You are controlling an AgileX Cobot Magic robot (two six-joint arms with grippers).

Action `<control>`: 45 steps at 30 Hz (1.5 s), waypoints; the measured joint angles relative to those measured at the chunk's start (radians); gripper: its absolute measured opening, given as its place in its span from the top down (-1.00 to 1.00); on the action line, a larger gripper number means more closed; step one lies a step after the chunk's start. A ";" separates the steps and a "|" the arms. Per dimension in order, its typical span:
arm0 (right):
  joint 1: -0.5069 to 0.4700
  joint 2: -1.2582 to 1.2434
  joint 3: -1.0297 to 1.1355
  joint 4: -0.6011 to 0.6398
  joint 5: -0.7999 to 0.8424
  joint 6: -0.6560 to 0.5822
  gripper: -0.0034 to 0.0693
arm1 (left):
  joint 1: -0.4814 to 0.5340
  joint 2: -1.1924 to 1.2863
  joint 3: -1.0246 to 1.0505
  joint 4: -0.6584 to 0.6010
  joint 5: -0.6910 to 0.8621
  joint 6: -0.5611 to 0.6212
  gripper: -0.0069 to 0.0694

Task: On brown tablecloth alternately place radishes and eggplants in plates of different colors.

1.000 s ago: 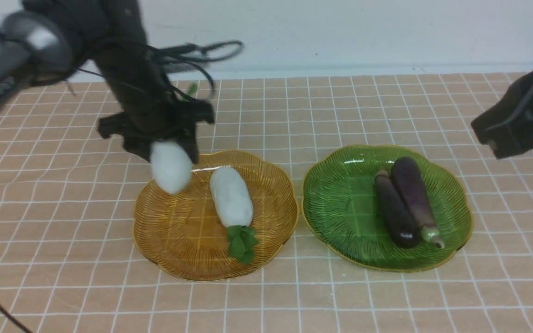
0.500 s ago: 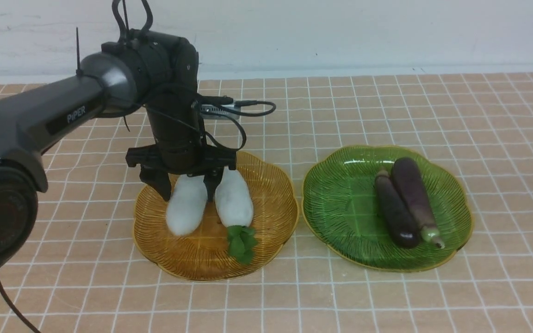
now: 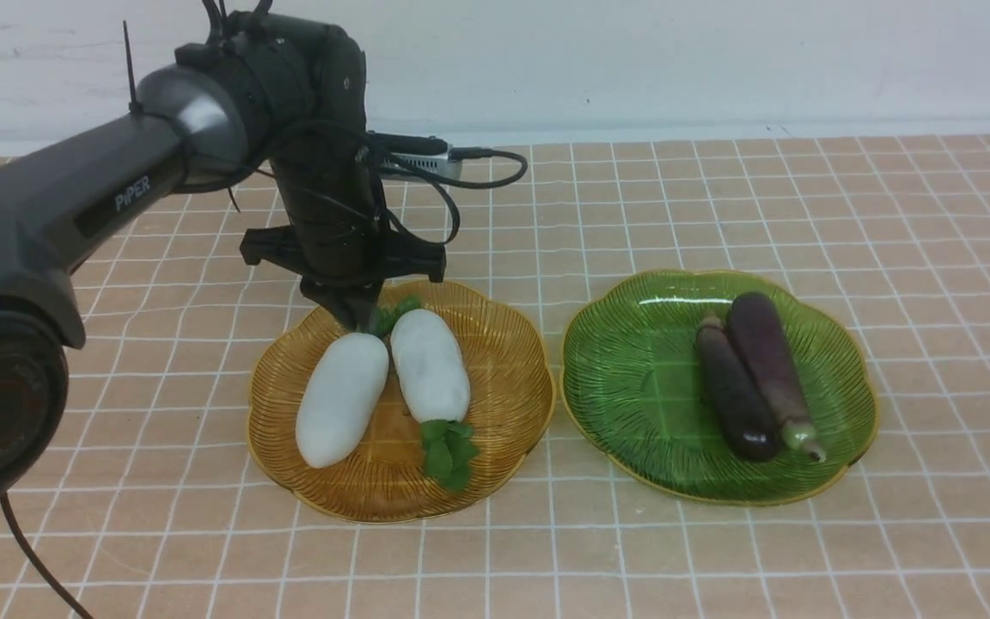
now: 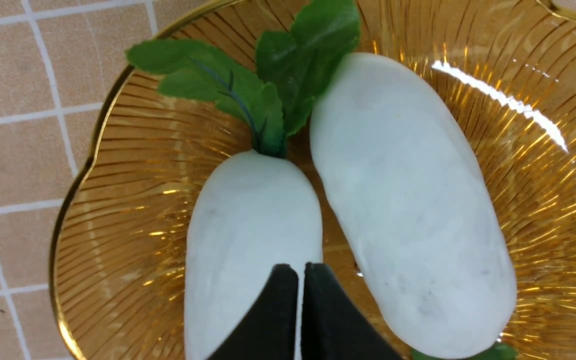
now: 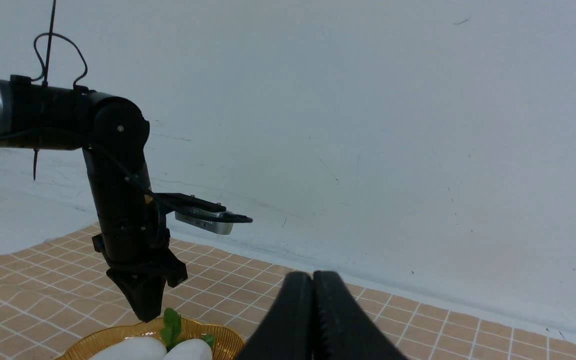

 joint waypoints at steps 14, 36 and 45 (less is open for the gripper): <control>-0.027 -0.070 0.033 0.000 0.033 0.000 0.95 | 0.000 -0.131 -0.054 0.029 0.004 0.065 0.83; -0.452 -0.361 0.392 0.023 0.290 -0.001 0.95 | 0.000 -0.493 0.140 0.072 0.024 0.211 0.83; -0.439 -0.361 0.393 0.033 0.309 -0.001 0.95 | 0.000 -0.995 0.486 0.096 0.026 0.221 0.83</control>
